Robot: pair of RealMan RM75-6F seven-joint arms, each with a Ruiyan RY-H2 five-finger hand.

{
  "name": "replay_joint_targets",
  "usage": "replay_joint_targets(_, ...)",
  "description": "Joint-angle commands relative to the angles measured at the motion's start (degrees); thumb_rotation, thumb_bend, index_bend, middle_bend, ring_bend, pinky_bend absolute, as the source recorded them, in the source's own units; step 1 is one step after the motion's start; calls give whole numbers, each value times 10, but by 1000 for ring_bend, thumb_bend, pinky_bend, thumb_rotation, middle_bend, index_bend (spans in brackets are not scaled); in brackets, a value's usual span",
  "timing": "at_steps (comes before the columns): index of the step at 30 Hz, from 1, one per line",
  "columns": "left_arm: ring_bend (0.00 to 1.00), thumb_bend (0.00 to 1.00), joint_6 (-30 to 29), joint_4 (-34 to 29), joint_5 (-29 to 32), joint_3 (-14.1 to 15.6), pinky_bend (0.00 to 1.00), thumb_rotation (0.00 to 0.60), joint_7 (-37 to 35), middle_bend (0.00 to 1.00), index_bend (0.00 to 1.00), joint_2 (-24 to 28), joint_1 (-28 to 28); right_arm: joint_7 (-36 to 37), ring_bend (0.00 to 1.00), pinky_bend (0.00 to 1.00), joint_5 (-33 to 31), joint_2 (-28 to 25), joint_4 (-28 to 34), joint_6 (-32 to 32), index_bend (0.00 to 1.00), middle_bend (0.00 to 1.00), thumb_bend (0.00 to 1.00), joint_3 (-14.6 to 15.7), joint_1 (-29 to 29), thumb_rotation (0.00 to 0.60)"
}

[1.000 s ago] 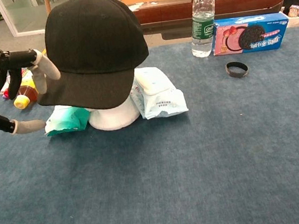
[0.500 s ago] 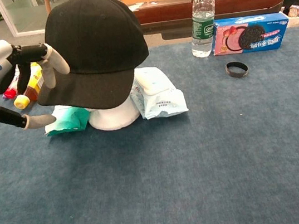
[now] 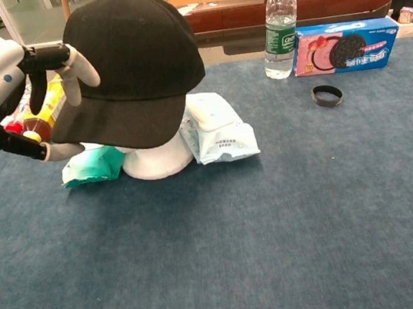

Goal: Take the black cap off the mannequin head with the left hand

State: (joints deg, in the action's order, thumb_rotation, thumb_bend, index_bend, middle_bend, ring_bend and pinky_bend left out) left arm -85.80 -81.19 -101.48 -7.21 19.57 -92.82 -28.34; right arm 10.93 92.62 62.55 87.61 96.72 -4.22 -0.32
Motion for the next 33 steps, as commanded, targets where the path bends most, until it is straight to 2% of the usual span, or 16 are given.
replay_joint_targets(1, 648, 0, -14, 13, -7, -4, 726, 600, -7, 512, 396, -7, -2, 0, 340, 382, 0, 0, 0, 0, 480, 389, 226, 0, 0, 600)
replay_joint_targets(16, 650, 4, -41, 41, -24, -4, 727, 600, -33, 515, 422, -12, -10, 1, 341, 382, 1, 0, -1, 0, 480, 389, 226, 0, 0, 600)
replay_joint_targets(19, 650, 54, -43, 45, -25, -3, 729, 600, -35, 516, 426, -12, -10, 1, 341, 382, 1, 0, -1, 0, 480, 389, 226, 0, 0, 600)
replay_joint_targets(27, 651, 283, -49, 51, -27, 0, 732, 600, -39, 520, 435, -11, -11, -1, 341, 382, 0, 0, -1, -1, 480, 389, 226, 0, 0, 600)
replay_joint_targets(33, 654, 388, -51, 53, -27, 2, 735, 600, -42, 522, 444, -12, -11, -2, 341, 382, 0, 0, 0, -1, 480, 389, 226, 0, 0, 600)
